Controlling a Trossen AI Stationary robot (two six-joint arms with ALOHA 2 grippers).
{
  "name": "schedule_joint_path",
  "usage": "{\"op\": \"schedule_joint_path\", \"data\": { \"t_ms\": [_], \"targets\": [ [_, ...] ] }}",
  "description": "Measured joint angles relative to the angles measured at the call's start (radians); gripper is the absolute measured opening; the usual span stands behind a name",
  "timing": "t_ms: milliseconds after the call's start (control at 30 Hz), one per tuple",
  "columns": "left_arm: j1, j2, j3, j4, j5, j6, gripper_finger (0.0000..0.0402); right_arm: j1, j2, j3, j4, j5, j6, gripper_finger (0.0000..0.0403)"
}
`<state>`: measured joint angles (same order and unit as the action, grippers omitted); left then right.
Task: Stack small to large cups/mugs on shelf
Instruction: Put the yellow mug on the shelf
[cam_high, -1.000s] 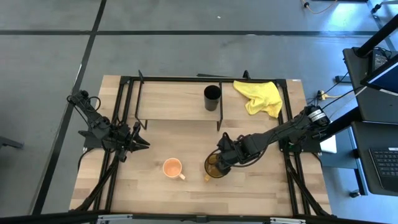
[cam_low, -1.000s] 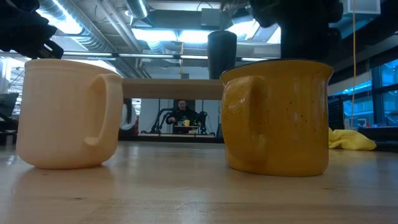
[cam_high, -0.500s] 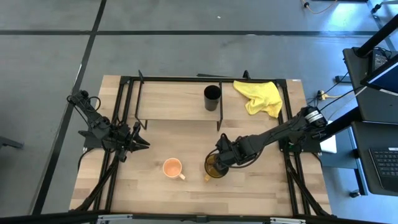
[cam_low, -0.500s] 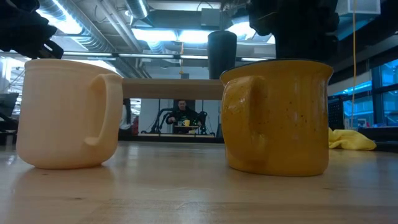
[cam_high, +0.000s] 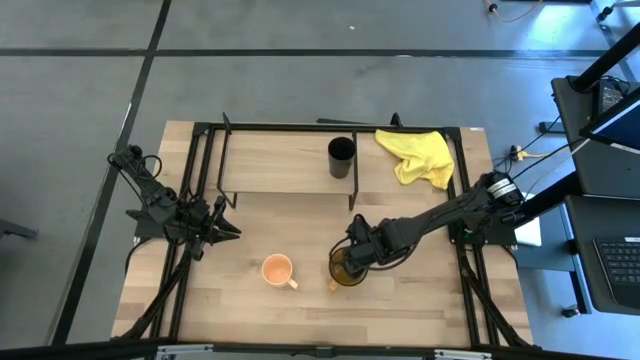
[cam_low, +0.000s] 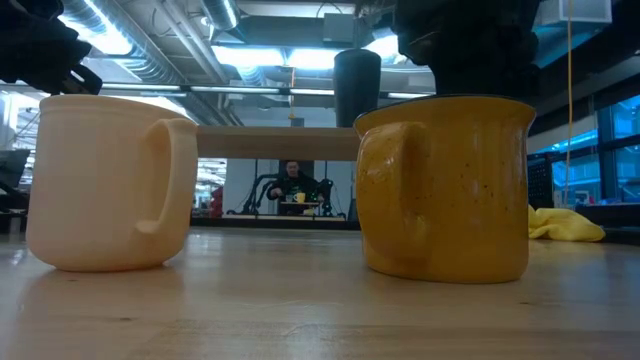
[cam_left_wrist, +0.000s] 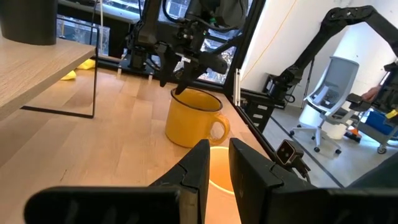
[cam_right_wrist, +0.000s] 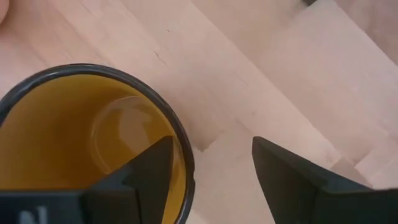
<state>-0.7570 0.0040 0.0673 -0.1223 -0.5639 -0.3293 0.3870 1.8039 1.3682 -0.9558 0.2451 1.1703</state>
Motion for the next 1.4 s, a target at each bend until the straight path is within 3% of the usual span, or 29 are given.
{"op": "schedule_joint_path", "data": {
  "t_ms": [500, 1033, 1400],
  "targets": [
    [0.000, 0.000, 0.000, 0.000, 0.000, 0.000, 0.0055, -0.001, 0.056, -0.001, 0.027, -0.031, 0.057, 0.0210],
    [0.000, 0.000, 0.000, 0.000, 0.000, 0.000, 0.0055, 0.000, 0.049, 0.004, 0.055, -0.049, 0.054, 0.0030],
    [0.000, 0.000, 0.000, 0.000, 0.000, 0.000, 0.0055, -0.026, 0.053, 0.005, 0.079, -0.091, 0.030, 0.0042]
  ]
}}
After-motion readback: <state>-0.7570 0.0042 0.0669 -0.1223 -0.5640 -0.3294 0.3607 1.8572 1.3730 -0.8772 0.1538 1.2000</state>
